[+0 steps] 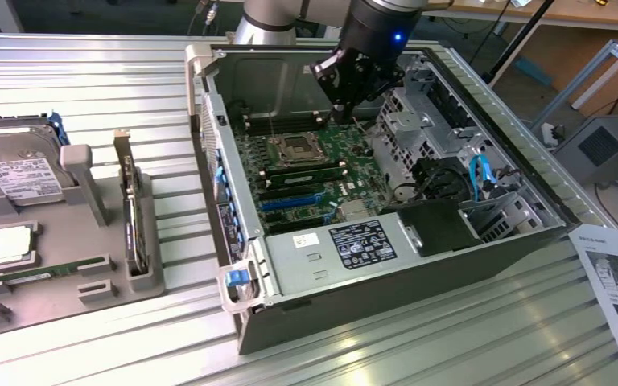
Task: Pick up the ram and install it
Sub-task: 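Press down the ram until it locks into place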
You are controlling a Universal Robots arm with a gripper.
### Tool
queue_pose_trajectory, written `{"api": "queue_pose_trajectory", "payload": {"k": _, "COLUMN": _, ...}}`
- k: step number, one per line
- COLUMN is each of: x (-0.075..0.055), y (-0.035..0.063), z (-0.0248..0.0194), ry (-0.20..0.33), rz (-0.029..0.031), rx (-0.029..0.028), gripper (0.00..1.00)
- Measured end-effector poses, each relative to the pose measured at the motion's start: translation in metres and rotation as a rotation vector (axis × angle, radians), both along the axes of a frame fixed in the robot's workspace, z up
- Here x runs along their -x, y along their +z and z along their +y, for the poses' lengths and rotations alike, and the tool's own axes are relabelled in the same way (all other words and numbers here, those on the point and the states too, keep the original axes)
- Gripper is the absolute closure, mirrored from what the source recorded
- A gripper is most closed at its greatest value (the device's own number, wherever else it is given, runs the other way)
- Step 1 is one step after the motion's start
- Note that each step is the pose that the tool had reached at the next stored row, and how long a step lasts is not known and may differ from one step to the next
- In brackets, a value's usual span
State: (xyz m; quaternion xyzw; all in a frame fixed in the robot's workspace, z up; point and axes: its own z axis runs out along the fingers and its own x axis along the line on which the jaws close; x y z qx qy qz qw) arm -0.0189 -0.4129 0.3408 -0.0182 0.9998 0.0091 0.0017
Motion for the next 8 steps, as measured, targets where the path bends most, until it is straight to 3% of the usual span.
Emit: {"api": "queue_pose_trajectory", "payload": {"k": 8, "x": 0.0, "y": 0.0004, "z": 0.0, "ry": -0.005, "rz": 0.0001, "rx": 0.0, "gripper": 0.89}}
